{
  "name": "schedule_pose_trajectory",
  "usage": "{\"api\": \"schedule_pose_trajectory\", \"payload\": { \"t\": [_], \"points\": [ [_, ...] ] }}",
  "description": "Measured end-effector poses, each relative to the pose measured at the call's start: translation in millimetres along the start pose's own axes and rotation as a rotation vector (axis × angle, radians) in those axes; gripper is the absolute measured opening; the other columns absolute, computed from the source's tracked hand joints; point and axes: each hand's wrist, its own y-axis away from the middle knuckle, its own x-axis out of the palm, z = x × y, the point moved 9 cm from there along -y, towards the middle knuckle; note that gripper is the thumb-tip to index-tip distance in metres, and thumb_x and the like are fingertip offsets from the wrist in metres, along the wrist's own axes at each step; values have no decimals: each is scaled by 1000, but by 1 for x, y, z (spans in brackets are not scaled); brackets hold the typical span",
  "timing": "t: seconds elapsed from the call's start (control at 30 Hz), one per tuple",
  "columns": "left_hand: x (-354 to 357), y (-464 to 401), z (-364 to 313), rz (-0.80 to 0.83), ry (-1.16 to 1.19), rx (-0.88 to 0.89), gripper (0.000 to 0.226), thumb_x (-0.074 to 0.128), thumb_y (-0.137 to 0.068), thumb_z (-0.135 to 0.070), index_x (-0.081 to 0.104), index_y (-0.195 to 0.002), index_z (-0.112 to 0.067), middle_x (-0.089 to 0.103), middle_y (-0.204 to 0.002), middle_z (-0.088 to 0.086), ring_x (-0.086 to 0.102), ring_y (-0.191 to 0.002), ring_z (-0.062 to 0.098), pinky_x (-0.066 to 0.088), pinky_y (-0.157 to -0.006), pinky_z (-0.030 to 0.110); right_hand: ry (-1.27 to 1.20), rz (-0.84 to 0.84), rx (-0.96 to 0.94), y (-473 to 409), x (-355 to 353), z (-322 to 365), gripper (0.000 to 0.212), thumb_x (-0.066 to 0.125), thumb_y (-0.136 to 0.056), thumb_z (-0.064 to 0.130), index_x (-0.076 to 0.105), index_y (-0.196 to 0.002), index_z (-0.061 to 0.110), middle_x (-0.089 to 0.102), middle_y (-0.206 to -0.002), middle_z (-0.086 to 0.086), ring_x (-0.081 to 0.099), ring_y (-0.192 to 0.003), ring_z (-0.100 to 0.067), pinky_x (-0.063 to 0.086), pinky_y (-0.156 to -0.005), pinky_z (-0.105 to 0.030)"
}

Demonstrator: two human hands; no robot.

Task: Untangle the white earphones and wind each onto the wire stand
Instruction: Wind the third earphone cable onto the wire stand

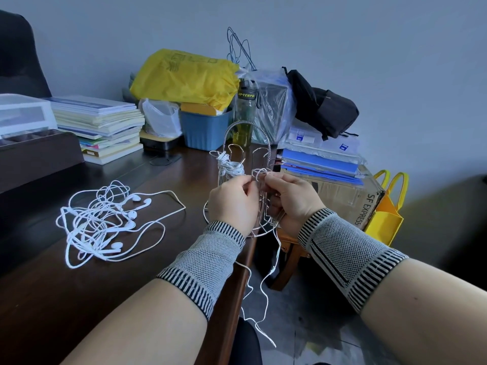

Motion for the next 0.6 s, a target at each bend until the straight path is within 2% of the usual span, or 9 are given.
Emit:
{"api": "schedule_pose_trajectory", "payload": {
  "t": [0.1, 0.2, 0.33, 0.4, 0.47, 0.53, 0.6],
  "points": [
    [0, 2, -2, 25, 42, 5, 18, 59, -92, -31, 75, -99, -25, 75, -84, -8, 71, -74, 17, 58, -75, 33, -42, 21, 28, 3, 2, -2, 16, 59, -94, 10, 64, -79, 11, 58, -62, -2, 37, -34, -5, 30, -34, -16],
    [-6, 7, -9, -8, 21, 33, 19, 59, -94, -26, 73, -106, -23, 76, -93, -4, 70, -86, 17, 52, -84, 26, -48, 34, 21, 2, 6, -3, 15, 58, -94, 9, 63, -80, 10, 56, -64, -3, 40, -32, -5, 31, -32, -15],
    [-4, 9, -4, -22, 52, 23, 26, 53, -96, -23, 69, -116, -20, 75, -101, 0, 71, -84, 24, 55, -85, 35, -29, 28, 17, 0, 4, -5, 12, 60, -92, 11, 65, -81, 11, 58, -65, -3, 39, -33, -5, 29, -33, -16],
    [-4, 10, -4, -23, 33, 27, 28, 53, -97, -22, 67, -121, -18, 74, -108, 0, 69, -94, 21, 48, -93, 26, -26, 16, 20, -1, 1, -4, 11, 60, -93, 11, 65, -83, 11, 57, -64, -2, 38, -34, -5, 30, -32, -16],
    [-7, 12, -6, -30, 33, 33, 28, 54, -97, -20, 65, -122, -16, 73, -111, 0, 65, -102, 18, 38, -90, 18, -22, 20, 21, -1, 1, -4, 11, 60, -93, 11, 65, -83, 10, 57, -63, -3, 37, -35, -6, 31, -33, -16],
    [-6, 12, -5, -17, 85, 27, 24, 54, -96, -18, 63, -118, -17, 74, -103, 0, 66, -97, 19, 39, -87, 17, 0, 34, 17, -3, 2, -4, 12, 59, -94, 11, 65, -83, 9, 56, -64, -4, 35, -36, -6, 31, -33, -16],
    [-3, 11, 0, -15, 182, 13, 15, 55, -93, -15, 58, -106, -21, 74, -89, -2, 69, -79, 23, 52, -84, 30, 45, 46, 15, -4, 2, -5, 12, 56, -95, 10, 66, -88, 7, 56, -65, -4, 33, -37, -6, 28, -35, -16]
  ]
}}
